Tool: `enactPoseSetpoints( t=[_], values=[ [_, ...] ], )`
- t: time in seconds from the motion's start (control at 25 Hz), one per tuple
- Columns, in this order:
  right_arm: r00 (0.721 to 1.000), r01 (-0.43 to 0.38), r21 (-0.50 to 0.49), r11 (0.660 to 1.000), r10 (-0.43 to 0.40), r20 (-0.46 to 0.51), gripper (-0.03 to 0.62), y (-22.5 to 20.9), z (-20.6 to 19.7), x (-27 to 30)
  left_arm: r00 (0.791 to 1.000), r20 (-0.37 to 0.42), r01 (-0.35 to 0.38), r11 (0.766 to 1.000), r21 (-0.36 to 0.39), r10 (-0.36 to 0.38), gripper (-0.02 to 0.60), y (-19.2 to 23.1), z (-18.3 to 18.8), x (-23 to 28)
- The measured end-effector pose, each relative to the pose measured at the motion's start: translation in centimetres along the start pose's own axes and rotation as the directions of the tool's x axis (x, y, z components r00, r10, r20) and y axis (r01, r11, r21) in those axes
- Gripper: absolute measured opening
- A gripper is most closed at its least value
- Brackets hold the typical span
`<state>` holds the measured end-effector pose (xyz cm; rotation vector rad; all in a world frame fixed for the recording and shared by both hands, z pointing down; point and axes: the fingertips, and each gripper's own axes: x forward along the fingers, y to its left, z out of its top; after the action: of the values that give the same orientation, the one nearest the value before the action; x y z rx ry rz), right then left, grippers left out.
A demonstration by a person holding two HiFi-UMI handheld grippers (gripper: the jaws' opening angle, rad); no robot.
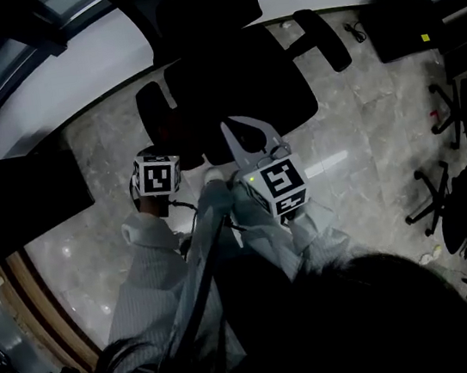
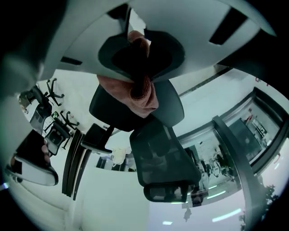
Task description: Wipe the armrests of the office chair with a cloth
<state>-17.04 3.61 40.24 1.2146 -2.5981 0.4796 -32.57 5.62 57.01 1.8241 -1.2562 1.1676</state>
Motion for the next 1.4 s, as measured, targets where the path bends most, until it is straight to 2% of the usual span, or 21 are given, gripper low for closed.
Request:
enactPoseSetpoints(
  t=[0.08, 0.16, 0.24, 0.36, 0.48, 0.6, 0.68, 0.8, 0.96, 1.08, 1.24, 1.4],
  values=[
    [1.000, 0.013, -0.016, 1.000, -0.013, 0.017, 0.002, 0.1, 0.8, -0.5, 0.996, 0.094, -0.001, 1.000, 0.008, 0.001, 0.029, -0.2, 2.4, -1.7],
    [0.998, 0.042, -0.023, 0.999, -0.041, 0.044, 0.002, -0.3, 2.1, -1.6, 0.975, 0.223, 0.006, 0.999, 0.033, -0.013, 0.029, -1.1, 5.7, -4.8],
    [0.994, 0.077, -0.018, 0.997, -0.075, 0.081, 0.002, -1.0, 3.5, -3.1, 0.928, 0.372, -0.002, 0.998, 0.062, -0.021, 0.029, -2.4, 9.3, -8.8],
    [0.978, 0.139, -0.016, 0.990, -0.135, 0.157, 0.002, -2.1, 6.7, -5.9, 0.829, 0.556, -0.020, 0.990, 0.138, -0.060, 0.029, -5.0, 14.4, -15.3],
    [0.950, 0.212, -0.026, 0.977, -0.200, 0.239, 0.002, -3.2, 9.8, -9.0, 0.757, 0.640, -0.034, 0.971, 0.238, -0.131, 0.029, -7.5, 18.5, -19.8],
    [0.924, 0.273, -0.019, 0.962, -0.256, 0.284, 0.002, -4.1, 11.3, -11.3, 0.708, 0.679, -0.013, 0.958, 0.288, -0.194, 0.029, -9.2, 21.1, -22.2],
    [0.911, 0.304, -0.006, 0.953, -0.288, 0.295, 0.002, -4.6, 11.5, -12.3, 0.693, 0.685, 0.000, 0.949, 0.314, -0.227, 0.029, -10.1, 21.7, -23.0],
    [0.892, 0.345, 0.003, 0.939, -0.329, 0.308, 0.002, -5.7, 11.4, -13.7, 0.681, 0.684, 0.000, 0.933, 0.359, -0.263, 0.029, -11.7, 22.1, -23.2],
    [0.870, 0.390, 0.028, 0.920, -0.379, 0.314, 0.002, -8.0, 10.6, -15.2, 0.678, 0.671, -0.006, 0.911, 0.413, -0.300, 0.029, -14.0, 22.8, -22.6],
    [0.868, 0.385, 0.046, 0.922, -0.379, 0.322, 0.002, -10.6, 10.3, -15.9, 0.680, 0.667, -0.029, 0.898, 0.440, -0.305, 0.029, -16.1, 24.1, -22.3],
    [0.876, 0.345, 0.034, 0.938, -0.335, 0.347, 0.002, -16.0, 11.2, -16.5, 0.660, 0.696, -0.072, 0.898, 0.434, -0.283, 0.029, -19.7, 27.4, -21.9],
    [0.892, 0.290, 0.012, 0.957, -0.275, 0.359, 0.002, -23.6, 12.7, -18.0, 0.665, 0.714, -0.105, 0.919, 0.380, -0.219, 0.029, -24.7, 31.8, -20.2]
  ],
)
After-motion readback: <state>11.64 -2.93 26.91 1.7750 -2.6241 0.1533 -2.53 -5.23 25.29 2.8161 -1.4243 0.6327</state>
